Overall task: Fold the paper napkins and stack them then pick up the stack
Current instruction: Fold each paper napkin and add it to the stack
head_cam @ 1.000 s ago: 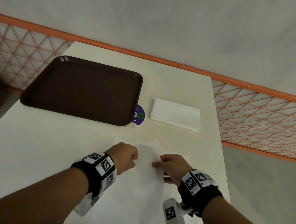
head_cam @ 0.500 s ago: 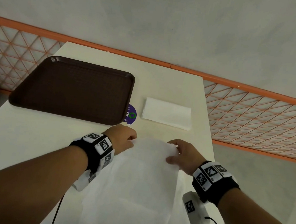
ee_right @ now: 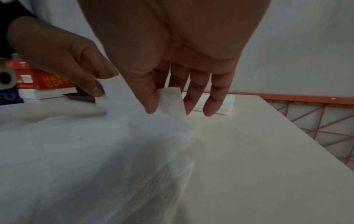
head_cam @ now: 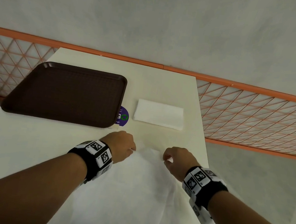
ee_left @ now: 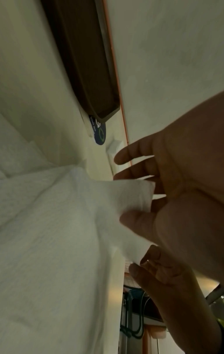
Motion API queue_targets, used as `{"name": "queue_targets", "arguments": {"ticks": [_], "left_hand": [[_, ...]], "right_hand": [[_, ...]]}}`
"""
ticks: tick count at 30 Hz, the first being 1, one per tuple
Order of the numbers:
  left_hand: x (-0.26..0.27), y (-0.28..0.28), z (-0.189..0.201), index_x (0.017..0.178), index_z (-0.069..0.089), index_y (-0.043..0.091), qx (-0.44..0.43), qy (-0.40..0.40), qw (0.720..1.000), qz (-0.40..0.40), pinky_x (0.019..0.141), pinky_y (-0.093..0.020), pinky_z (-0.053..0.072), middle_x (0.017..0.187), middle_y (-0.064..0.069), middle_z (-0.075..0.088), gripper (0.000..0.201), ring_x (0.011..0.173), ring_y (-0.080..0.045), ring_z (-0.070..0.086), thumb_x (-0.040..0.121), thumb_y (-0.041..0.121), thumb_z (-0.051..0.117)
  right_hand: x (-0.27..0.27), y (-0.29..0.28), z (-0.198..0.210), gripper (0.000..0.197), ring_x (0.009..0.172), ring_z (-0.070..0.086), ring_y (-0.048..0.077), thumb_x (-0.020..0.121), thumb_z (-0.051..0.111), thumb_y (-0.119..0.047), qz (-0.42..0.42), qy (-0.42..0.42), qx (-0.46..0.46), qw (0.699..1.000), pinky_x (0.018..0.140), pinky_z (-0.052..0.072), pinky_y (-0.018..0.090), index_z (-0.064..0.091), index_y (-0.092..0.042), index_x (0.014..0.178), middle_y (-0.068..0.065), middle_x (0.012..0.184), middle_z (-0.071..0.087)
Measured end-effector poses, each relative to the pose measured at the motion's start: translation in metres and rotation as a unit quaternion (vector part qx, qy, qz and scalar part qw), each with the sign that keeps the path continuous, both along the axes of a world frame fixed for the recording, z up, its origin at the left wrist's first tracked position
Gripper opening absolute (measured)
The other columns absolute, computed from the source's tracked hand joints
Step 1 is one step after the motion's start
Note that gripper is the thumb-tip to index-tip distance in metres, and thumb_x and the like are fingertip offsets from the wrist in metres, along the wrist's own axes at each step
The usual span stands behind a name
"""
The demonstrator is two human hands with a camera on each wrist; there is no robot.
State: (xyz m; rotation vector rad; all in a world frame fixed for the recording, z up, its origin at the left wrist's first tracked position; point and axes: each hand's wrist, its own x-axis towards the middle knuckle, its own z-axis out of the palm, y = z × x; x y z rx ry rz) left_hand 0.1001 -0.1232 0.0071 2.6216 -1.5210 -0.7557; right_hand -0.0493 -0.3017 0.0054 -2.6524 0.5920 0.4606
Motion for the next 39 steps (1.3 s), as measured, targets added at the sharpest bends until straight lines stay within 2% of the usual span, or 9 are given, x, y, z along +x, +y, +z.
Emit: {"name": "queue_targets", "arguments": {"ticks": [4, 7, 10, 13, 17, 22, 30, 33, 39], "left_hand": [[-0.007, 0.010, -0.008, 0.100, 0.069, 0.025, 0.046, 0.062, 0.997, 0.009, 0.098, -0.038, 0.046, 0.121, 0.008, 0.058, 0.028, 0.114, -0.018, 0.055, 0.083, 0.038, 0.051], [-0.012, 0.010, -0.007, 0.090, 0.068, 0.020, 0.086, 0.090, 0.992, 0.027, 0.092, -0.039, 0.050, 0.109, 0.006, 0.064, 0.040, 0.103, -0.019, 0.060, 0.073, 0.049, 0.045], [-0.014, 0.004, -0.009, 0.100, 0.066, 0.021, 0.064, 0.082, 0.993, 0.050, 0.092, -0.037, 0.049, 0.108, 0.005, 0.064, 0.037, 0.100, -0.018, 0.059, 0.087, 0.048, 0.044], [-0.017, -0.005, -0.013, 0.120, 0.059, 0.021, 0.042, 0.043, 0.997, 0.048, 0.096, -0.035, 0.043, 0.124, 0.003, 0.056, 0.032, 0.112, -0.019, 0.053, 0.097, 0.036, 0.041], [-0.016, -0.016, -0.020, 0.137, 0.046, 0.019, 0.080, 0.022, 0.996, 0.045, 0.103, -0.036, 0.039, 0.139, 0.000, 0.044, 0.043, 0.127, -0.022, 0.044, 0.098, 0.037, 0.045], [-0.018, -0.025, -0.029, 0.131, 0.048, 0.018, 0.105, -0.003, 0.994, 0.039, 0.098, -0.036, 0.040, 0.131, -0.003, 0.047, 0.046, 0.121, -0.024, 0.046, 0.091, 0.038, 0.058], [-0.019, -0.029, -0.033, 0.126, 0.051, 0.019, 0.098, 0.014, 0.994, 0.052, 0.100, -0.034, 0.035, 0.130, -0.001, 0.052, 0.037, 0.121, -0.023, 0.047, 0.092, 0.031, 0.059], [-0.018, -0.027, -0.029, 0.117, 0.057, 0.019, 0.085, 0.060, 0.991, 0.084, 0.089, -0.030, 0.043, 0.122, -0.002, 0.057, 0.027, 0.111, -0.022, 0.055, 0.091, 0.027, 0.059], [0.001, 0.001, -0.022, 0.094, 0.069, 0.022, -0.029, 0.166, 0.967, 0.194, 0.069, -0.018, 0.045, 0.087, 0.008, 0.065, 0.013, 0.079, -0.008, 0.060, 0.082, 0.028, 0.071]], "right_hand": [[-0.008, 0.010, -0.008, 0.014, 0.103, 0.058, 0.017, 0.090, 0.053, -0.023, 0.057, 0.028, 0.005, 0.998, 0.084, 0.047, 0.027, 0.064, -0.026, 0.099, -0.006, 0.110, 0.064], [-0.015, 0.012, -0.010, 0.015, 0.107, 0.057, 0.017, 0.090, 0.056, -0.028, 0.094, 0.062, 0.010, 0.994, 0.087, 0.046, 0.027, 0.064, -0.026, 0.102, -0.006, 0.112, 0.063], [-0.020, 0.012, -0.008, 0.036, 0.107, 0.055, 0.015, 0.078, 0.067, -0.054, 0.089, 0.121, 0.037, 0.988, 0.090, 0.045, 0.030, 0.062, -0.032, 0.106, -0.010, 0.114, 0.060], [-0.017, 0.009, -0.008, 0.053, 0.105, 0.056, 0.015, 0.074, 0.059, -0.072, 0.063, 0.124, 0.042, 0.989, 0.091, 0.045, 0.032, 0.061, -0.033, 0.110, -0.010, 0.114, 0.060], [-0.001, 0.003, -0.014, 0.037, 0.112, 0.054, 0.018, 0.093, 0.051, -0.049, 0.059, 0.049, 0.017, 0.997, 0.096, 0.044, 0.034, 0.057, -0.024, 0.120, -0.004, 0.123, 0.058], [0.019, 0.007, -0.028, 0.049, 0.120, 0.049, 0.022, 0.089, 0.059, -0.046, 0.047, 0.055, 0.006, 0.997, 0.099, 0.043, 0.037, 0.050, -0.023, 0.131, -0.002, 0.130, 0.052], [0.030, 0.012, -0.033, 0.034, 0.110, 0.052, 0.023, 0.088, 0.061, -0.039, 0.073, 0.073, -0.018, 0.994, 0.094, 0.040, 0.036, 0.053, -0.024, 0.117, 0.000, 0.117, 0.060], [0.028, 0.010, -0.031, 0.026, 0.106, 0.055, 0.022, 0.089, 0.060, -0.033, 0.062, 0.067, 0.003, 0.996, 0.089, 0.040, 0.032, 0.056, -0.024, 0.113, -0.001, 0.111, 0.061], [0.009, -0.011, -0.021, 0.004, 0.075, 0.056, 0.011, 0.086, 0.066, -0.027, -0.051, -0.004, 0.136, 0.989, 0.064, 0.041, 0.019, 0.065, -0.025, 0.083, -0.008, 0.080, 0.060]]}}
